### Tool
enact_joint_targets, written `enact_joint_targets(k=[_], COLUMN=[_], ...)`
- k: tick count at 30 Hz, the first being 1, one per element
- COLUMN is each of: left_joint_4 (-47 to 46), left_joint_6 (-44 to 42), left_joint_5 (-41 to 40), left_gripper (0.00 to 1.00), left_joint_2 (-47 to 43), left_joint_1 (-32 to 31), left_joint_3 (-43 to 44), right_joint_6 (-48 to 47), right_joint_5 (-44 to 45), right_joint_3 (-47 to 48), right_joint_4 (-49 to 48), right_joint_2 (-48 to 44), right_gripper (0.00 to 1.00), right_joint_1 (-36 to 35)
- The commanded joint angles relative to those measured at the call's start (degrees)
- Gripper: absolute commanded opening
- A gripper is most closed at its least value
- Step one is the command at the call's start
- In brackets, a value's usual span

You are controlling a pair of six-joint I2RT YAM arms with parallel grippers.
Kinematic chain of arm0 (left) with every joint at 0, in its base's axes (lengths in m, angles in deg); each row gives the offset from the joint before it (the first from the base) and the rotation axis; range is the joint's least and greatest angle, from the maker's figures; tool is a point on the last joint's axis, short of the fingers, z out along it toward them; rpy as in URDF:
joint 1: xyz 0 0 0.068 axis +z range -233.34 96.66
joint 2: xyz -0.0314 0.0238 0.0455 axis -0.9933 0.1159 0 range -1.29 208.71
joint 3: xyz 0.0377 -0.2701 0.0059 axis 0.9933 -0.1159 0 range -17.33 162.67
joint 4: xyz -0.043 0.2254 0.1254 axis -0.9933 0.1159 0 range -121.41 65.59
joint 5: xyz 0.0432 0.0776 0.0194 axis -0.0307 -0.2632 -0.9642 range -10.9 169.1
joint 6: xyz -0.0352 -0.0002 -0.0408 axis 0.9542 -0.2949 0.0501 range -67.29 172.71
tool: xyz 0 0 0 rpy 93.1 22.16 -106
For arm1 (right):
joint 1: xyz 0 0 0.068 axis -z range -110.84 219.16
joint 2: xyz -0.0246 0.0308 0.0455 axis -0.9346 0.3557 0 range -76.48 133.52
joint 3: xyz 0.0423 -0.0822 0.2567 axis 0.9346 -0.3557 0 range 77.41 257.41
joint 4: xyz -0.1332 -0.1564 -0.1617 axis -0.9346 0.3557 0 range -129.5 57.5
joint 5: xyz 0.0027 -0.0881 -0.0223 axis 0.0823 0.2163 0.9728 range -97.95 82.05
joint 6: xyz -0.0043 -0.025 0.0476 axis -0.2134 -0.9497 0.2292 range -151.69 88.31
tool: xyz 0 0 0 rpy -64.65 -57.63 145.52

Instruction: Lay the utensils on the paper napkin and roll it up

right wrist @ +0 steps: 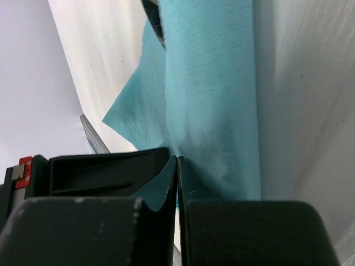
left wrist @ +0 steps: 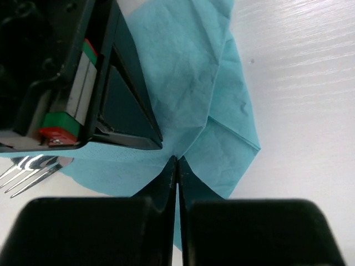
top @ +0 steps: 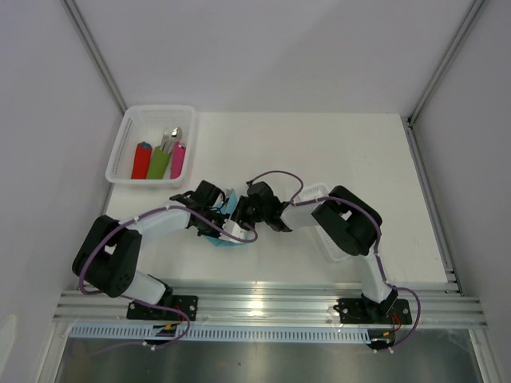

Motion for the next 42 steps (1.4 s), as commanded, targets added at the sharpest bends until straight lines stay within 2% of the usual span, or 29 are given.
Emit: enact_joint_targets(k=[1,5,11,20,31,36,38,42], left_joint_4=[-2.4,-5.2,-2.8,-1.0,0.0,-1.1,-1.2,0.5], left_joint_6=[0.9,2.1,1.9,1.7,2.7,4.1,4.5,8.4], left_joint_5=[-1.1,-2.6,-1.6,-4.9,-6.0,-5.0,-4.6,-3.2], left_gripper=[0.01,0.0,0.01,0.01,0.01,0.09,0.18,0.26], left_joint_2=[-1.4,-3.7,-5.5,0.3,2.4,2.0,1.8,1.0], left_joint_1=[-0.5,0.0,0.1,0.2,0.1,0.1,0.1,0.2], left_joint_3=[-0.5,-0.9,-0.6,0.2,2.6,2.8,2.9,4.7], right_joint_6=[-0.6,-1.7,-2.4,-2.1,-1.9,-2.4,-2.4,-2.2], right_joint_5=[0.0,-0.1,0.5,0.6,1.1,1.2,1.3,1.5], right_joint_3=[-0.2,-1.4,-3.4,-4.9,-5.6,-5.1,-5.0,-5.2], right_joint_4=[-1.1,-0.2,0.0,-0.6,0.2,1.0,1.6,1.7], right_joint_2=[-3.9,-6.0,-8.9,-7.5,-5.0,-4.3,-3.8,-3.2], right_gripper=[0.0,0.0,0.0,0.0,0.0,0.0,0.0,0.0], right_joint_1=[0.1,0.9,1.5,1.4,1.6,1.9,2.1,2.2])
